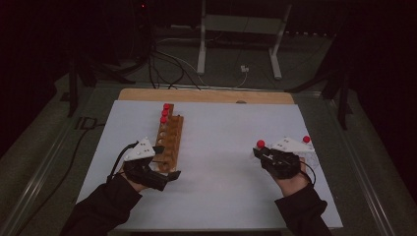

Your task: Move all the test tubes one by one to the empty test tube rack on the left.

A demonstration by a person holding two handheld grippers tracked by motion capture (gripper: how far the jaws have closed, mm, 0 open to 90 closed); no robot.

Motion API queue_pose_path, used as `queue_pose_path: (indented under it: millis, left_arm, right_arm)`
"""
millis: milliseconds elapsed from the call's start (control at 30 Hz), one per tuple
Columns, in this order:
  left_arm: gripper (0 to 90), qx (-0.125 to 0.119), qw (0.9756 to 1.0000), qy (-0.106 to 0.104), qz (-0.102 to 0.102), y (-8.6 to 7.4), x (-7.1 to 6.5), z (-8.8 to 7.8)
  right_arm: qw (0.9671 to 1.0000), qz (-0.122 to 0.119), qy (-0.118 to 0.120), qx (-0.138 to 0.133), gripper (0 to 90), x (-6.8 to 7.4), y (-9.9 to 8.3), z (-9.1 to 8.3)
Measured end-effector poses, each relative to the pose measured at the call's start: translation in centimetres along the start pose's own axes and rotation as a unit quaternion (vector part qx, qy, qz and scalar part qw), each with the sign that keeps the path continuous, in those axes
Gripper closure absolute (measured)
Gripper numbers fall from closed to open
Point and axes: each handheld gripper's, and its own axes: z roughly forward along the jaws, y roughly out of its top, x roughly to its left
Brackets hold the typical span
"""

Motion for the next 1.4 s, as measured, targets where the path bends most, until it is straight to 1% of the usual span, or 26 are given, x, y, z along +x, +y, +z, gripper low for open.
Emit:
queue_pose_path:
  millis: [67,233,467,600,667,900,967,1033,1133,1200,1267,1300,1400]
  left_arm:
    - [1.2,0.000,1.0000,-0.005,0.001,0.2,-0.1,0.2]
    - [1.2,0.003,0.9998,-0.018,0.007,0.7,-0.4,0.6]
    - [1.2,0.006,0.9993,-0.032,0.018,1.4,-1.0,1.4]
    - [1.2,0.008,0.9987,-0.043,0.025,1.7,-1.3,2.0]
    - [1.2,0.009,0.9985,-0.046,0.029,1.9,-1.5,2.3]
    - [1.9,0.012,0.9966,-0.068,0.045,2.6,-2.5,3.5]
    - [3.3,0.011,0.9959,-0.076,0.047,2.8,-2.7,3.9]
    - [5.3,0.010,0.9952,-0.081,0.053,3.0,-3.1,4.3]
    - [7.2,0.008,0.9941,-0.092,0.057,3.3,-3.5,4.8]
    - [10.4,0.005,0.9933,-0.098,0.060,3.6,-3.7,5.2]
    - [16.3,0.003,0.9922,-0.106,0.065,3.9,-4.0,5.5]
    - [16.8,0.002,0.9917,-0.110,0.067,4.0,-4.1,5.6]
    - [22.9,0.000,0.9903,-0.118,0.073,4.4,-4.5,6.2]
  right_arm:
    - [0.9999,-0.008,0.009,0.005,74.2,0.6,-0.1,0.3]
    - [0.9991,-0.018,0.034,0.017,74.2,1.9,-0.3,1.0]
    - [0.9973,-0.037,0.057,0.028,74.2,3.5,-0.6,1.7]
    - [0.9954,-0.046,0.076,0.036,74.2,4.4,-0.8,2.0]
    - [0.9946,-0.050,0.082,0.038,74.2,4.8,-0.8,2.1]
    - [0.9912,-0.062,0.108,0.045,74.2,6.2,-1.0,2.5]
    - [0.9904,-0.064,0.114,0.047,74.2,6.5,-1.0,2.6]
    - [0.9894,-0.067,0.119,0.049,74.2,6.8,-1.1,2.7]
    - [0.9887,-0.066,0.125,0.050,74.2,7.1,-1.1,2.7]
    - [0.9883,-0.067,0.127,0.051,74.2,7.2,-1.1,2.7]
    - [0.9879,-0.067,0.130,0.051,74.2,7.3,-1.1,2.7]
    - [0.9876,-0.069,0.131,0.051,74.2,7.3,-1.1,2.8]
    - [0.9874,-0.070,0.132,0.051,74.2,7.5,-1.1,2.8]
